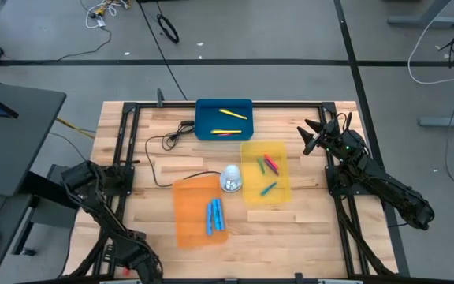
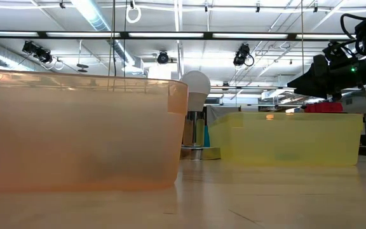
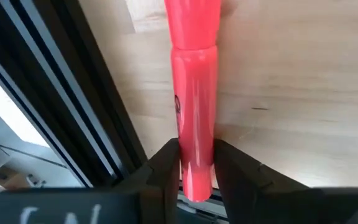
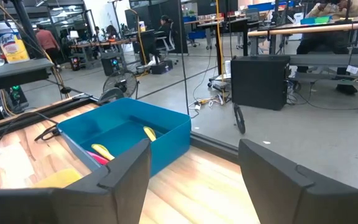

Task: Pick & Place Markers
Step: Put the pink highlighter pen into the orange bin

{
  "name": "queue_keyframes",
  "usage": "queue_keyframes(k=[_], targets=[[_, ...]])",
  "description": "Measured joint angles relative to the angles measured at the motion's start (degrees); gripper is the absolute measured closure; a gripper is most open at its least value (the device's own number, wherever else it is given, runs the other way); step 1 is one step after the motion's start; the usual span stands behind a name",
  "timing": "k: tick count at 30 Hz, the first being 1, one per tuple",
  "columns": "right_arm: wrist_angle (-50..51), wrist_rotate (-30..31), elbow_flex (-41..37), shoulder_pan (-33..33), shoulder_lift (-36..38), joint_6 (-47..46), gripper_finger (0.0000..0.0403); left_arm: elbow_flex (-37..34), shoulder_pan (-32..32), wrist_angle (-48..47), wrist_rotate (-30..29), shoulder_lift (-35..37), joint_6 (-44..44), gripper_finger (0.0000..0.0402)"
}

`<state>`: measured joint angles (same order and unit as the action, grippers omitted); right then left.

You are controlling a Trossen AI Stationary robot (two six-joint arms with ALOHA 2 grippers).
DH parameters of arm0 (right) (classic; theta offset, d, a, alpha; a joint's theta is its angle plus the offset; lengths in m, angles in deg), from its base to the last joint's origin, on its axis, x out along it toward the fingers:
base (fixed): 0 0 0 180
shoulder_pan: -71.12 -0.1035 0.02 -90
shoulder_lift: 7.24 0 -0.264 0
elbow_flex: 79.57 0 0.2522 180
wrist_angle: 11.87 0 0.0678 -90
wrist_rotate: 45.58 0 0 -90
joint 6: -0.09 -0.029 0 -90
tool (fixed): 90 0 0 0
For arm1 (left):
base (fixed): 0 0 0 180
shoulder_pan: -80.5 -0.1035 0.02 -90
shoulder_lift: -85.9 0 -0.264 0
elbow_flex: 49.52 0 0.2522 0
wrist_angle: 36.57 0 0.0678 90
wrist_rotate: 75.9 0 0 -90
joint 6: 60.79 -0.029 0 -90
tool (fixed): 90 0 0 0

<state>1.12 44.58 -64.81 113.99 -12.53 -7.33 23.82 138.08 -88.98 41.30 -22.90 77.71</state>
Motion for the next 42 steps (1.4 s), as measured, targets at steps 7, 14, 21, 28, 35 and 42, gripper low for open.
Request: queue_keyframes(k=[7,14,21,28,35,42], targets=[[0.0,0.0,0.0,0.0,0.0,0.0,0.0158,-0.2,-0.9,-5.6,-4.9,3.7,-1.5,0.0344],[0.0,0.0,0.0,0.0,0.0,0.0,0.0158,0.0,-1.6,-9.2,-9.9,7.3,-1.6,0.0344],[0.0,0.0,0.0,0.0,0.0,0.0,0.0158,1.6,-1.9,-14.2,-11.7,10.8,-1.3,0.0344],[0.0,0.0,0.0,0.0,0.0,0.0,0.0158,7.5,-1.9,-23.5,-14.2,13.3,-1.1,0.0344],[0.0,0.0,0.0,0.0,0.0,0.0,0.0158,15.2,-1.9,-32.2,-17.1,15.0,-1.4,0.0344],[0.0,0.0,0.0,0.0,0.0,0.0,0.0158,24.3,-1.8,-37.9,-18.4,15.1,-4.9,0.0344]])
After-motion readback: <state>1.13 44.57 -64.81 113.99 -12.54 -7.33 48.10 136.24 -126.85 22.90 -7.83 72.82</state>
